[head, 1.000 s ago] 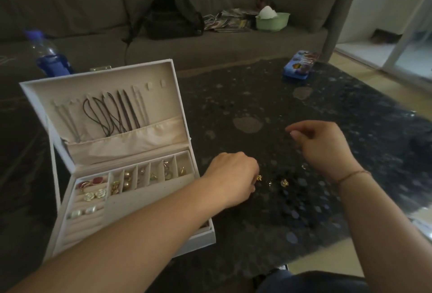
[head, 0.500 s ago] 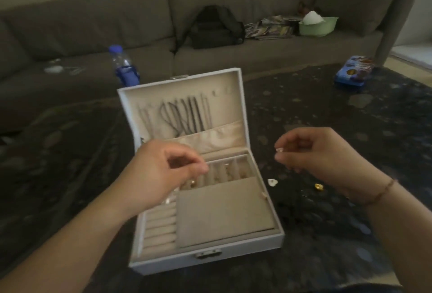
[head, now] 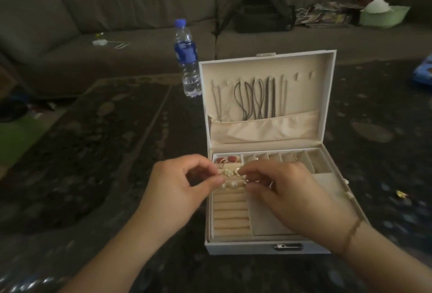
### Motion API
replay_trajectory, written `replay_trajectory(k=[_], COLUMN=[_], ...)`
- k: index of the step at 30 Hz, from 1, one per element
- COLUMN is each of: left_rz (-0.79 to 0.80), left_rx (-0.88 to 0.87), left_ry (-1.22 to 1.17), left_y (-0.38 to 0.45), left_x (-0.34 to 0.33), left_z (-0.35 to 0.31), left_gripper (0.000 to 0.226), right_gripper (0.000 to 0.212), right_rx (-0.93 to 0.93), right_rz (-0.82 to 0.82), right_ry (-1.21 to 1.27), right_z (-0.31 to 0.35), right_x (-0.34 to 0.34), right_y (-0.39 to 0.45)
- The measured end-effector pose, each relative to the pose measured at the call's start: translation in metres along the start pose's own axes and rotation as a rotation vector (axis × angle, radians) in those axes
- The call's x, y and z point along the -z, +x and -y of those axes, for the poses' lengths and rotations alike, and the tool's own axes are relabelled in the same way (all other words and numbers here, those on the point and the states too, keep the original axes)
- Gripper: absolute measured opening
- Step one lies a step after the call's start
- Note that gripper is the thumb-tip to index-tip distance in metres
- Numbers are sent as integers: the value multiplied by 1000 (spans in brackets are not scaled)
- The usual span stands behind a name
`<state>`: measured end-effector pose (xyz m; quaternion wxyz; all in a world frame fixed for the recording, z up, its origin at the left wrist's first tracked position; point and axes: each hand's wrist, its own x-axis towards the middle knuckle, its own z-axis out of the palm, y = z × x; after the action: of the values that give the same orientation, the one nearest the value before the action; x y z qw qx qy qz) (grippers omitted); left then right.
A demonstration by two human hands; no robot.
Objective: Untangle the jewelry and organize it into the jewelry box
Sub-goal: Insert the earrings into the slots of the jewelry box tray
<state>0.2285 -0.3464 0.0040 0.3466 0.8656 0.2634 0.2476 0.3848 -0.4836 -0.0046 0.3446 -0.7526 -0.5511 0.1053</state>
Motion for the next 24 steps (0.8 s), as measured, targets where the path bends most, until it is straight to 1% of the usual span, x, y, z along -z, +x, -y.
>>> replay_trajectory(k=[3, 8, 11, 14, 17, 20, 24], left_rz=[6, 15, 13, -4, -29, -53, -44], left_rx=[-113, -234, -251, -254, -273, -296, -347], left_ry=[79, 115, 128, 143, 157, 188, 228], left_y=[-3, -3, -2, -3, -4, -3, -2], left_x=[-4, -11, -12, -15, -17, -20, -25], left_z=[7, 13, 16, 18, 19, 21, 20], left_gripper=[14, 16, 18, 23, 24, 26, 12], right_gripper=[14, 12, 17, 17, 28, 30, 25], right_rx=[25, 115, 128, 174, 216, 223, 219], right_rz=[2, 24, -17, -48, -63, -72, -57], right_ry=[-49, -127, -129, -172, -225, -214, -241], right_z=[-4, -10, -12, -12, -11, -12, -11], right_x=[-8, -22, -27, -29, -30, -31, -30], right_y=[3, 9, 10, 7, 5, 5, 4])
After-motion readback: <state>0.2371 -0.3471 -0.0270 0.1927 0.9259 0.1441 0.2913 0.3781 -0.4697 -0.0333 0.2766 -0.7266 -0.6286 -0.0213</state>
